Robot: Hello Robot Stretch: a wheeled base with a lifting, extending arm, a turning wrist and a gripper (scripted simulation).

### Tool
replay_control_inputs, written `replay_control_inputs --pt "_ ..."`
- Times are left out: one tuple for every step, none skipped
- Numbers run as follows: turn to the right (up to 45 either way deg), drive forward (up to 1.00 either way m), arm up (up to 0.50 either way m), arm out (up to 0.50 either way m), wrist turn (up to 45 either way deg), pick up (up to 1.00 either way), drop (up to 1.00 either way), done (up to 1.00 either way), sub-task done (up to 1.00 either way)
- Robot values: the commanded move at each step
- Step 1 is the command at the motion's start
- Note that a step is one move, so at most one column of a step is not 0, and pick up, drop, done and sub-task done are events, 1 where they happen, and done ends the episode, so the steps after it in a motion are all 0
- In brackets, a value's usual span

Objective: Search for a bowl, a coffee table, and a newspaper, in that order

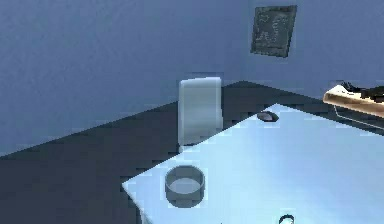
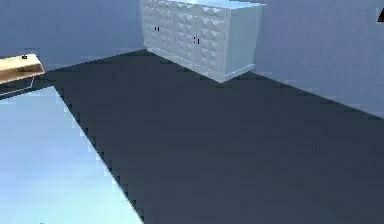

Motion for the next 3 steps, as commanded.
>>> replay_control_inputs --pt "24.0 0.00 0.00 0.00 0.0 0.00 0.00 0.00 0.00" --pt "45.0 0.00 0.00 0.00 0.0 0.00 0.00 0.00 0.00" --pt "-42.0 0.00 0.00 0.00 0.0 0.00 0.00 0.00 0.00"
